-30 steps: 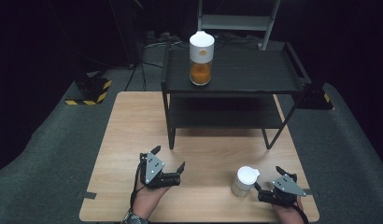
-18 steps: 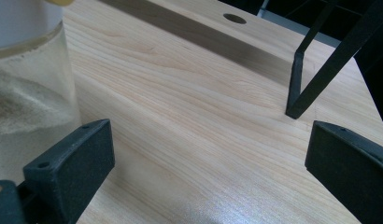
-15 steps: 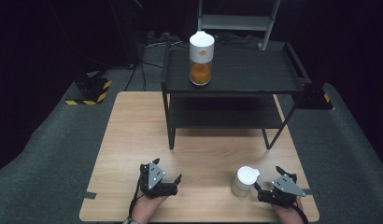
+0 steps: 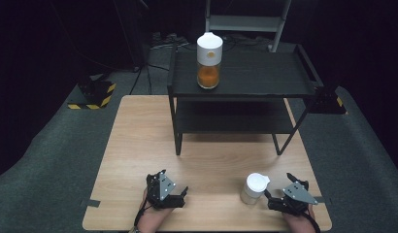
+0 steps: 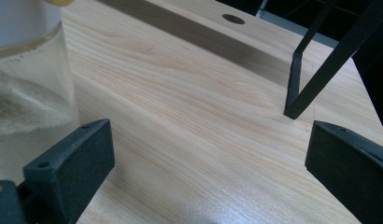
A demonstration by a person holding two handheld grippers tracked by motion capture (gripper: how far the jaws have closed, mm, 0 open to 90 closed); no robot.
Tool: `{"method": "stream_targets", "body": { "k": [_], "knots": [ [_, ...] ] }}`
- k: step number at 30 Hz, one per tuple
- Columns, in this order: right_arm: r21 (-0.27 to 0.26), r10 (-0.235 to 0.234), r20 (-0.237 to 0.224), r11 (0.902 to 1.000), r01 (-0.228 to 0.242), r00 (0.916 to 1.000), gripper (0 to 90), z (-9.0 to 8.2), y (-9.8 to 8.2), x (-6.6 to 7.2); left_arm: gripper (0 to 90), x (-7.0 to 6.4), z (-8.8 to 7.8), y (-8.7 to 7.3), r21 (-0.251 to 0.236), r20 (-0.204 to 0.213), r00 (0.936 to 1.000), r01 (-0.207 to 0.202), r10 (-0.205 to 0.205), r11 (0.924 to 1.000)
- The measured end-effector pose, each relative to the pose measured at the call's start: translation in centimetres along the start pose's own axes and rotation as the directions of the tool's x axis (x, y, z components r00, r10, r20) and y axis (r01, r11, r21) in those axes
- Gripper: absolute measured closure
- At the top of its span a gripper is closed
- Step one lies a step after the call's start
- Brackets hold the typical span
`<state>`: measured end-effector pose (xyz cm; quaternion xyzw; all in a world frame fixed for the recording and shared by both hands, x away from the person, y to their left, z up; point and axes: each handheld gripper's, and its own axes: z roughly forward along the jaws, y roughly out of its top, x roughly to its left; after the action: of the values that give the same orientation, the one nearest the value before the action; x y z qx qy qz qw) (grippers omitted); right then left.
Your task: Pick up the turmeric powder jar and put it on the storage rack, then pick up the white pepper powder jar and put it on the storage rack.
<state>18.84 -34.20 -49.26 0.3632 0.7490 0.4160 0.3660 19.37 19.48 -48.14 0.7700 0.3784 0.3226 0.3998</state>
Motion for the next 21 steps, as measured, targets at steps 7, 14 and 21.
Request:
{"method": "stream_targets", "body": {
  "k": [7, 14, 21],
  "knots": [
    [-0.034, 0.017, -0.011, 0.9993, -0.018, 0.9998, 0.5, -0.3, -0.6, -0.3, 1.0, -0.6, 0.2, 0.4, 0.024, -0.010, 0.9990, -0.044, 0.044, 0.9988],
    [-0.042, 0.035, -0.018, 0.9985, -0.035, 0.9992, 0.5, -0.4, -0.8, -0.6, 1.0, -0.2, 0.0, 0.2, 0.012, -0.006, 0.9999, -0.013, 0.013, 0.9998],
    [-0.052, 0.047, -0.007, 0.9975, -0.047, 0.9989, 0.5, -0.6, -1.0, -0.4, 1.0, -0.1, 0.1, 0.3, 0.019, -0.006, 1.0000, -0.004, 0.004, 0.9998]
  ]
}}
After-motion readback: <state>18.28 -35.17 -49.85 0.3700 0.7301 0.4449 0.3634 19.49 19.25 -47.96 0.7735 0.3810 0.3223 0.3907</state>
